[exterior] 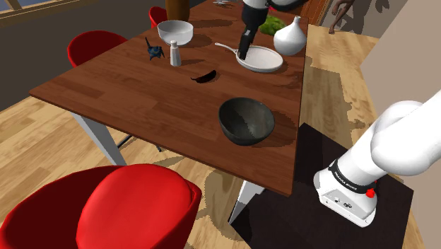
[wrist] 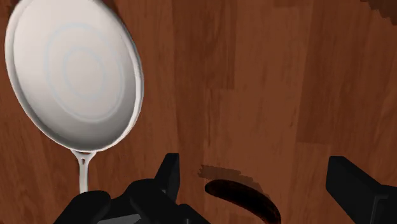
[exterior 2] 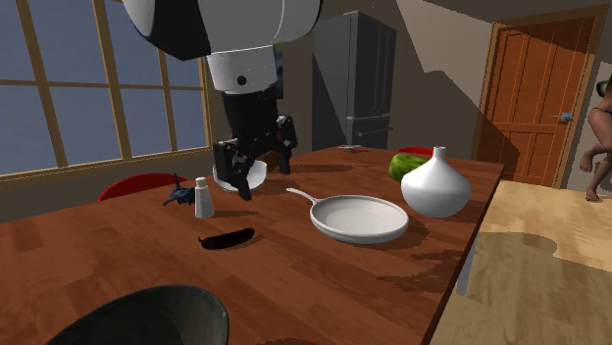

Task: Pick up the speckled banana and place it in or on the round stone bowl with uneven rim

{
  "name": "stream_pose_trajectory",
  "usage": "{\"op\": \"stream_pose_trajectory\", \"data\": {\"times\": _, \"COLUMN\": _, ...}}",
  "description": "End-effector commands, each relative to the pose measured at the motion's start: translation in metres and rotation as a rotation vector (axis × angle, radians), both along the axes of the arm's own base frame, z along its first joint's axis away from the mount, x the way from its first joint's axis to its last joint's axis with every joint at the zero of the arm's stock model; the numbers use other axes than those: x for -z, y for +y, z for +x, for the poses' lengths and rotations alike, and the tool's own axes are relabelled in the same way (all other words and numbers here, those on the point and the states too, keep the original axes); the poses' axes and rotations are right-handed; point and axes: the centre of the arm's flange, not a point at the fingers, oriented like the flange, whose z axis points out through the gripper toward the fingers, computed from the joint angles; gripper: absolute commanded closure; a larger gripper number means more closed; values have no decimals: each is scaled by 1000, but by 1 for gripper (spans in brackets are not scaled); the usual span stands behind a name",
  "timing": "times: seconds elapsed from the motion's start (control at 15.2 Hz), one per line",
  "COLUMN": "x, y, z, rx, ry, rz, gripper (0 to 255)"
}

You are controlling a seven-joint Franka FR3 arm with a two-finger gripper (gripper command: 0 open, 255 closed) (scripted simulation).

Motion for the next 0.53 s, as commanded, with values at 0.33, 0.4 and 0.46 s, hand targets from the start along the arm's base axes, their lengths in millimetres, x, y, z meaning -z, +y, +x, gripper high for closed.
{"op": "stream_pose_trajectory", "data": {"times": 0.33, "x": 51, "y": 48, "z": 62, "rx": -130, "ry": 4, "rz": -51, "gripper": 0}}
{"op": "stream_pose_trajectory", "data": {"times": 0.4, "x": 59, "y": 56, "z": 70, "rx": -149, "ry": 4, "rz": -58, "gripper": 0}}
{"op": "stream_pose_trajectory", "data": {"times": 0.46, "x": 66, "y": 63, "z": 78, "rx": -167, "ry": 5, "rz": -65, "gripper": 0}}
